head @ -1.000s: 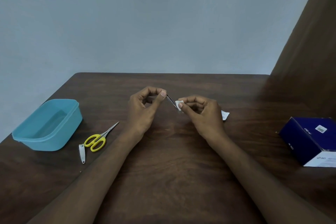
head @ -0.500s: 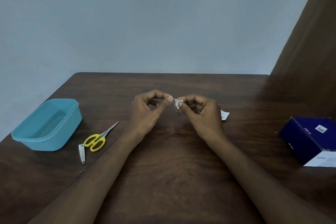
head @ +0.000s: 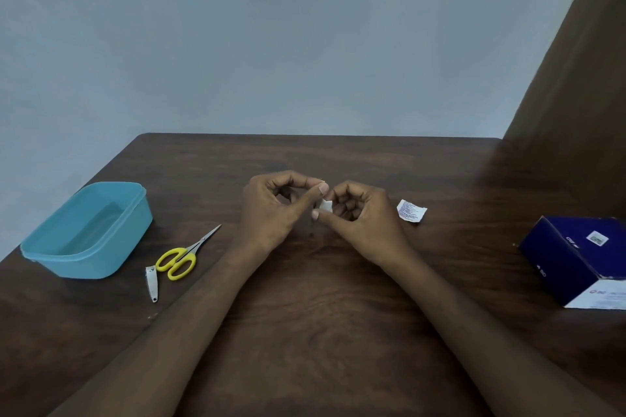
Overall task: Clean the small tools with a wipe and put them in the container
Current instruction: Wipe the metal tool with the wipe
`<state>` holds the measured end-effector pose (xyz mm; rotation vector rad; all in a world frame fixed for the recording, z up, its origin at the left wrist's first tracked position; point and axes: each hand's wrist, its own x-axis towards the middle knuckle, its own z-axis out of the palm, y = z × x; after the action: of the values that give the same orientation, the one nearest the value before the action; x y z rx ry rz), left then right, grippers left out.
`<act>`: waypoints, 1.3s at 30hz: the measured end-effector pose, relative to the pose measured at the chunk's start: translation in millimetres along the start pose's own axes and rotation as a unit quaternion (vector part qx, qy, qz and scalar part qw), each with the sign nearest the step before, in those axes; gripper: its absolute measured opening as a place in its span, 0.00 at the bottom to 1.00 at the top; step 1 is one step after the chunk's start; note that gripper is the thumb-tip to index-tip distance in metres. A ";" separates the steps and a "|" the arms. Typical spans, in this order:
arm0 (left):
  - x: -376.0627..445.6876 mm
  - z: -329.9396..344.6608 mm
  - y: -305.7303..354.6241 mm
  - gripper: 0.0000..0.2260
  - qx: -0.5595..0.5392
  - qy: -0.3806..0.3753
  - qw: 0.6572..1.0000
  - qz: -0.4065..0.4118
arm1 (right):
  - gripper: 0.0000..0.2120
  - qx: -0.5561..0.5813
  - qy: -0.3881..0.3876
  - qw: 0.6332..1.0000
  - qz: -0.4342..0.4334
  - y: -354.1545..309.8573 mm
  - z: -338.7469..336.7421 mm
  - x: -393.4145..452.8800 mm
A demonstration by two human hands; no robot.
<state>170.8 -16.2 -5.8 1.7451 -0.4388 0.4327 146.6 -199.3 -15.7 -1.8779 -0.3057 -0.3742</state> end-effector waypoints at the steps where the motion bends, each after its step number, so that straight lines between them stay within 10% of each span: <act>1: 0.0 0.6 0.2 0.03 -0.001 0.001 1.000 0.000 | 0.14 -0.008 0.008 1.000 -0.005 -0.4 1.7 0.4; 23: -5.5 1.3 4.8 0.02 0.128 -0.114 0.985 0.021 | 0.08 0.292 0.107 0.944 0.110 -10.1 -7.2 7.7; 39: -7.6 3.2 0.8 0.04 0.260 -0.109 0.959 0.041 | 0.12 0.288 0.148 0.932 0.165 -5.2 -6.8 11.5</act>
<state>164.0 -19.1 -9.7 2.3050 -0.5929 0.4426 154.4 -203.7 -4.5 -1.2413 0.1040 -0.2917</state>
